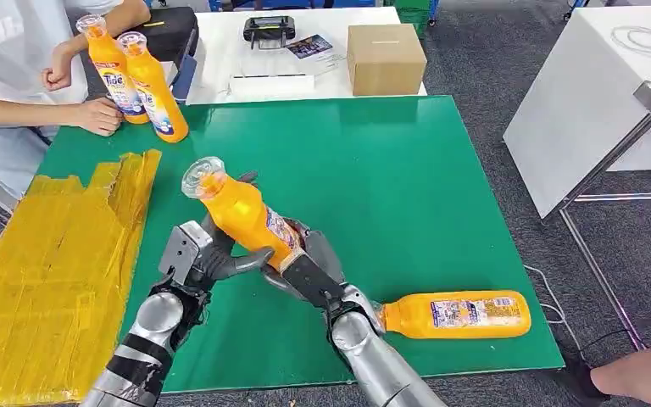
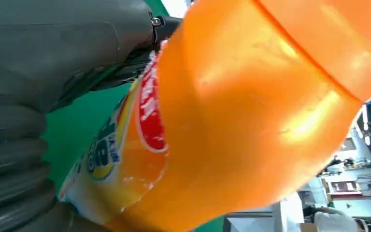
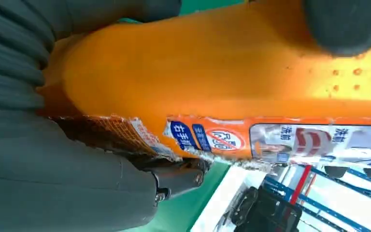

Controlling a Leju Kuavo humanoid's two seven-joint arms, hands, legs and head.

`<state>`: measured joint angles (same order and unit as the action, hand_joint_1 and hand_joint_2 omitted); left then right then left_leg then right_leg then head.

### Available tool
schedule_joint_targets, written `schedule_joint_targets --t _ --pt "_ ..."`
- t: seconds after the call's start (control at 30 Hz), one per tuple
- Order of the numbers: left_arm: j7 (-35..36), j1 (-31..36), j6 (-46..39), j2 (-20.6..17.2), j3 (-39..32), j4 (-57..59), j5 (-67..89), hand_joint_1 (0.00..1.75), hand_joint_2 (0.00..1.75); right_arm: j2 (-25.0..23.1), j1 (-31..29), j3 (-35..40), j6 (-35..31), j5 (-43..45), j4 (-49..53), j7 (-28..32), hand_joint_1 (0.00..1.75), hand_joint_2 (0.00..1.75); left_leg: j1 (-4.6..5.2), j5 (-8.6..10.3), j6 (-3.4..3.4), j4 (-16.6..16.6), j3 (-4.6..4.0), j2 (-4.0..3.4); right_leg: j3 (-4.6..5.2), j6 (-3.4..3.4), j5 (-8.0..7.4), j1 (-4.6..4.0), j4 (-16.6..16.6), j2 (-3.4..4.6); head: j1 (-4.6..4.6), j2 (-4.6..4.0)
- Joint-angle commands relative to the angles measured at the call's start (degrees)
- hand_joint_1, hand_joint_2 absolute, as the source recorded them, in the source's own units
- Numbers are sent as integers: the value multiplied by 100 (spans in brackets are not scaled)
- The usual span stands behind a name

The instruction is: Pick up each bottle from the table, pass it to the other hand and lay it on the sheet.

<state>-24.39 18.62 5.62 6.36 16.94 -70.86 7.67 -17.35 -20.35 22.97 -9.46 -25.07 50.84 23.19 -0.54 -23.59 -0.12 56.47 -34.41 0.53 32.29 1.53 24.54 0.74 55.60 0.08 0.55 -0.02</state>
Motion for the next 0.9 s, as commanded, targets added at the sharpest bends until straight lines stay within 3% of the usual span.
schedule_joint_targets --t 0.03,0.07,0.1,0.13,0.2,0.23,0.37,0.67,0.77,0.8,0.83,0.87,0.9 --pt "-51 378 31 127 -237 653 -326 0 175 92 -211 414 -124 -60 -356 -32 168 175 -2 -4 1 -3 11 -2 -13 -4 3 -3 -5 -1 0 0" --pt "-48 356 27 152 -297 591 -410 5 175 98 -211 420 -151 -43 -379 -25 168 175 -5 -11 1 0 24 -5 -27 -6 8 -6 -6 0 0 0" --pt "-43 334 15 176 -364 524 -507 140 175 106 -210 428 -178 -38 -398 -18 169 175 -5 -10 1 0 21 -2 -25 -5 8 -6 -5 -3 0 0" --pt "-15 323 50 189 -396 499 -596 154 175 112 -208 437 -193 -30 -404 -16 168 175 -3 -4 1 -2 11 -1 -13 -3 3 -4 -5 -2 0 0" --pt "-15 323 50 189 -396 499 -596 154 175 112 -208 437 -193 -30 -404 -16 168 175 -8 -18 2 4 33 -2 -40 -7 15 -11 -6 -5 0 0" --pt "-15 323 50 189 -396 499 -596 175 175 112 -208 437 -193 -30 -404 -16 169 175 -2 -4 1 -2 11 -1 -13 -3 4 -3 -4 -2 0 0" --pt "-10 305 89 189 -432 436 -725 175 175 123 -223 452 -214 -24 -433 -14 166 175 -9 -19 2 3 40 -6 -46 -9 14 -12 -8 -2 0 0" --pt "-18 298 99 192 -389 402 -773 175 175 123 -247 466 -249 -22 -497 -6 175 175 -5 -11 1 0 24 -1 -29 -6 10 -7 -6 -5 0 0" --pt "-30 284 79 164 -406 352 -797 175 175 136 -225 461 -285 -7 -437 24 169 175 -6 -11 1 1 24 0 -29 -6 10 -8 -6 -6 2 0" --pt "-39 270 63 157 -421 327 -804 175 175 140 -211 458 -296 1 -398 32 164 175 -4 -8 1 -1 17 0 -22 -4 7 -6 -6 -5 0 0" --pt "-49 255 40 140 -438 297 -800 175 175 150 -184 435 -329 18 -328 44 127 175 -5 -6 1 -1 13 0 -17 -4 5 -6 -6 -4 0 0" --pt "-83 246 -45 135 -461 270 -757 175 175 161 -169 428 -337 26 -290 45 127 175 -11 -22 2 5 41 -4 -50 -9 18 -15 -8 -5 0 0" --pt "-81 245 -39 119 -471 271 -762 175 175 163 -174 427 -335 26 -284 45 127 175 -5 -7 1 -1 17 -2 -21 -5 6 -6 -6 -3 0 0"
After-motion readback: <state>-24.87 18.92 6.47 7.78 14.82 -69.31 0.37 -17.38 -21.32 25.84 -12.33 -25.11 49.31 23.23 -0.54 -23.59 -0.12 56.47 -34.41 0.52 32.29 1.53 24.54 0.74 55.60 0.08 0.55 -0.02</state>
